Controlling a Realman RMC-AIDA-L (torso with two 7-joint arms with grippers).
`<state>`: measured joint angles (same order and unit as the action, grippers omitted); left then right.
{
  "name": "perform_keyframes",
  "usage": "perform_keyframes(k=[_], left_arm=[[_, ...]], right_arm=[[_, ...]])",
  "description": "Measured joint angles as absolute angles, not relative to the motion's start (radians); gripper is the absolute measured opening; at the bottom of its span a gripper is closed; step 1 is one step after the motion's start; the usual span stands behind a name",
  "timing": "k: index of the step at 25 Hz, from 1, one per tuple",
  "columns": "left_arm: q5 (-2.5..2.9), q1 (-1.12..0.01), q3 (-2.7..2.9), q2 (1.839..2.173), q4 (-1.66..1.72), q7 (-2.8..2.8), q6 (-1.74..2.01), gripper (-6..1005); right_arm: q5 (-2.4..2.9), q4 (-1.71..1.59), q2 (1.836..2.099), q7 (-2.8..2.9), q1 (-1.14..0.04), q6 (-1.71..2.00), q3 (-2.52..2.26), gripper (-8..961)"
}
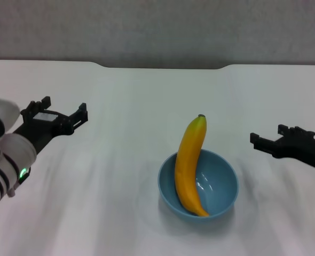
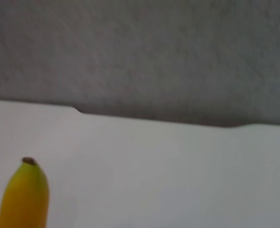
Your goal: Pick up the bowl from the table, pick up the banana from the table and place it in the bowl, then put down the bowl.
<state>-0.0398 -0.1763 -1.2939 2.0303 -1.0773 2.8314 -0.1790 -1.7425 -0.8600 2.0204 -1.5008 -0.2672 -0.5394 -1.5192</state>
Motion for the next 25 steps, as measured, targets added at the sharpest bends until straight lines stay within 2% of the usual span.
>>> perform_keyframes(k=[9, 21, 25], left_arm=[[-0.037, -0.206, -1.282, 2.032, -0.880, 2.823, -0.416, 908], [-0.047, -0.291, -1.276, 2.037, -0.582, 2.772, -0.667, 908], [-0.059, -0.322, -1.286, 2.040, -0.480, 2.771, -0.747, 908]], right_arm=[[-2.547, -0.457, 2.018, -2.339, -0.265, -0.917, -1.478, 881], [-2.825, -0.306, 2.029, -2.500, -0.281, -0.966, -1.490, 880], [-2.826, -0.263, 2.027, -2.477, -0.321, -0.924, -1.528, 880]])
